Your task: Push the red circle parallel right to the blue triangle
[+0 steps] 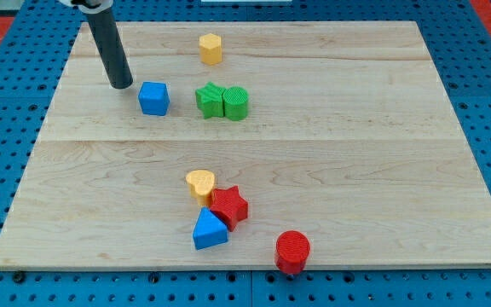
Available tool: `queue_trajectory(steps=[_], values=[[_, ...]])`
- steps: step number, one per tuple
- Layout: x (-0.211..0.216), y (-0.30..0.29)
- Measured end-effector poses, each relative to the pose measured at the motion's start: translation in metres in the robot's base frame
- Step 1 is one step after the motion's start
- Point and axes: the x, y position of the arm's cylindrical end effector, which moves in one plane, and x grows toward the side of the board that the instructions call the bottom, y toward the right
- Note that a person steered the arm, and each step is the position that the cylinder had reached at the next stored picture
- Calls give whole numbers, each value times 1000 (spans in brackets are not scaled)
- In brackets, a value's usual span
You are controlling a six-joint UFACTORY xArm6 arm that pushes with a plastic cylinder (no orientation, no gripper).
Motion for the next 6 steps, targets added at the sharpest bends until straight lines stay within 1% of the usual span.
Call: queue_trajectory(steps=[1, 2, 3, 4, 5, 6], values=[[26, 26], [37, -17], [107, -37], [190, -6], [241, 43], [247, 109]])
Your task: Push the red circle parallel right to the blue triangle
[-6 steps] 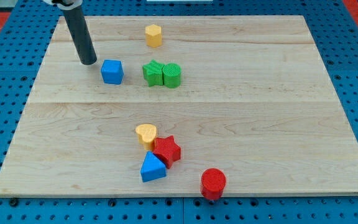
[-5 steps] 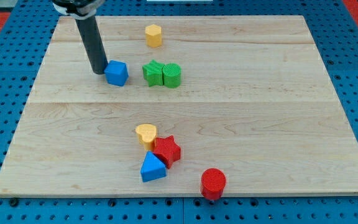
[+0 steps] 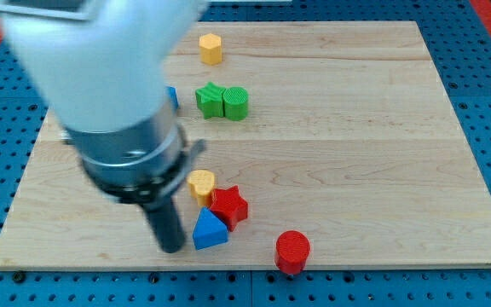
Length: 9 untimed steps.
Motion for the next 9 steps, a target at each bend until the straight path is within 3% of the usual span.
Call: queue_trajectory(steps=[2, 3, 4, 8, 9], values=[[-17, 53], [23, 46], [25, 48], [11, 182], [2, 191]])
